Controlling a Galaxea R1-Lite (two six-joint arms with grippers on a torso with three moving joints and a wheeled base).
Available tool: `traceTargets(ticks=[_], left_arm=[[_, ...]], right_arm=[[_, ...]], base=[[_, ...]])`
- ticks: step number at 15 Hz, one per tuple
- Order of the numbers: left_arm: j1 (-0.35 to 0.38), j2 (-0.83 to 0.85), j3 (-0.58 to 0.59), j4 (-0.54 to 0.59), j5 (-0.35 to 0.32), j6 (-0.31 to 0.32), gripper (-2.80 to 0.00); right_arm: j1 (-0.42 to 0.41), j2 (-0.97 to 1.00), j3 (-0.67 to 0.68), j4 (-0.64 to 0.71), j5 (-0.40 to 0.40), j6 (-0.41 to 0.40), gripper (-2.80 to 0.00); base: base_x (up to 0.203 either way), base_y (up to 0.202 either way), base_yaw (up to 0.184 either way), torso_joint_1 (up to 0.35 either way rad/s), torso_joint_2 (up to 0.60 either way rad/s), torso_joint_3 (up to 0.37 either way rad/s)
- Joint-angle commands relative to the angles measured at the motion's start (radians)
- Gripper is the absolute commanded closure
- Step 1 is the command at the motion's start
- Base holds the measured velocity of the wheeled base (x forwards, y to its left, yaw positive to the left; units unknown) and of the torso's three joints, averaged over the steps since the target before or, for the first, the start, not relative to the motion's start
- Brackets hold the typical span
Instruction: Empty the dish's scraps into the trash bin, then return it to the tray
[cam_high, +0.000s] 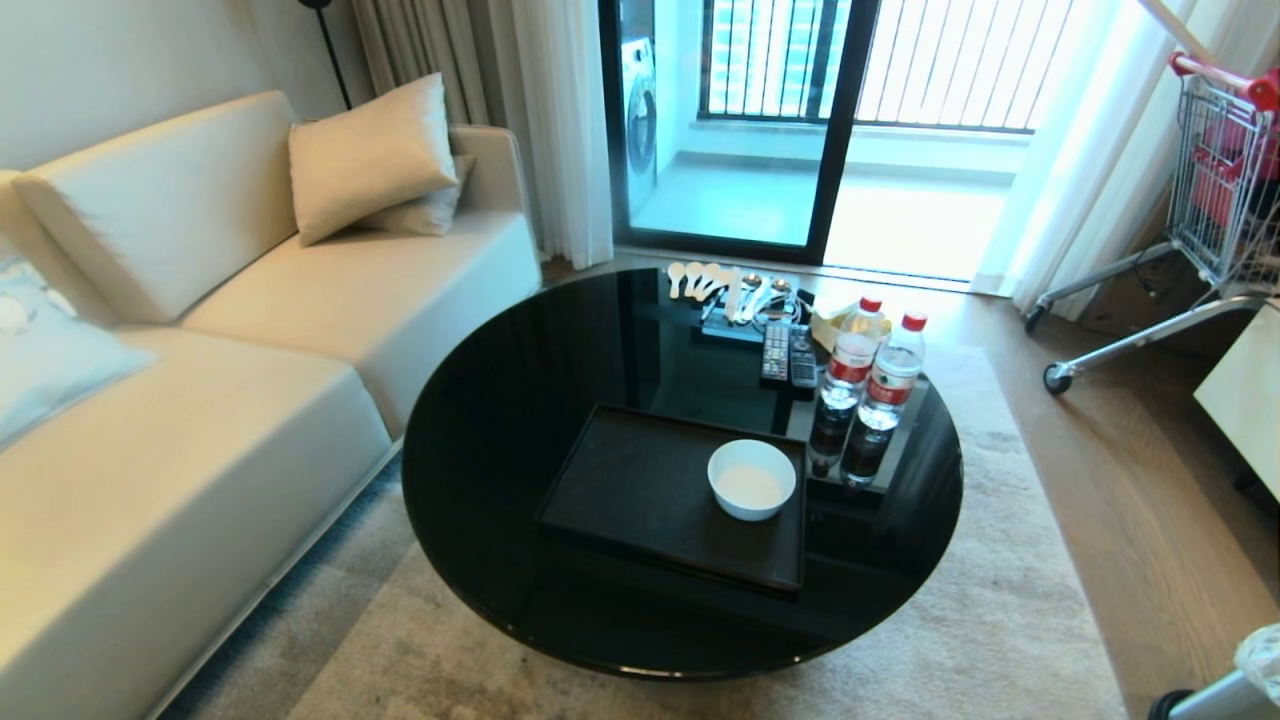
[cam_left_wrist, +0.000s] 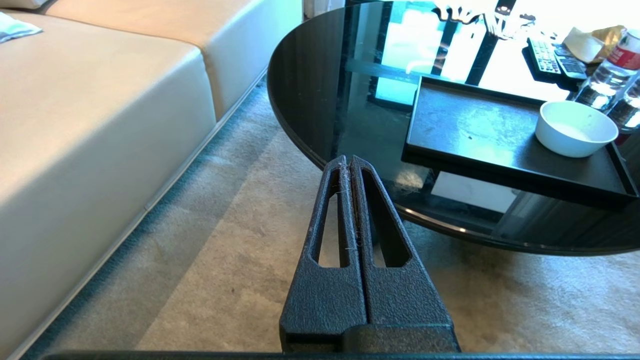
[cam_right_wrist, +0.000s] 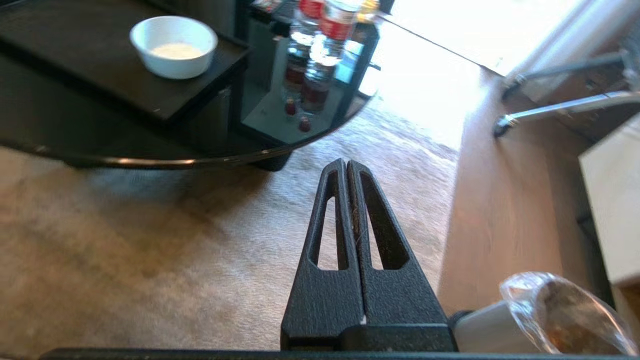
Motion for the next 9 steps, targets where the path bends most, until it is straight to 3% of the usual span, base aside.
traceTargets(ticks=[1,4,9], left_arm=[[0.000,0.000,0.000,0.000,0.000,-0.001,0.00],[0.000,0.000,0.000,0.000,0.000,-0.001,0.00],[0.000,0.000,0.000,0.000,0.000,-0.001,0.00]], right_arm=[[0.001,-0.046,0.020,0.006,0.029,-0.004,0.00],[0.001,-0.046,0.037,0.000,0.020,0.170,0.00],[0.001,-0.047,0.043,-0.008,0.006,0.194,0.00]], base=[[0.000,0.000,0.000,0.000,0.00,0.000],[0.000,0.000,0.000,0.000,0.00,0.000],[0.000,0.000,0.000,0.000,0.00,0.000]])
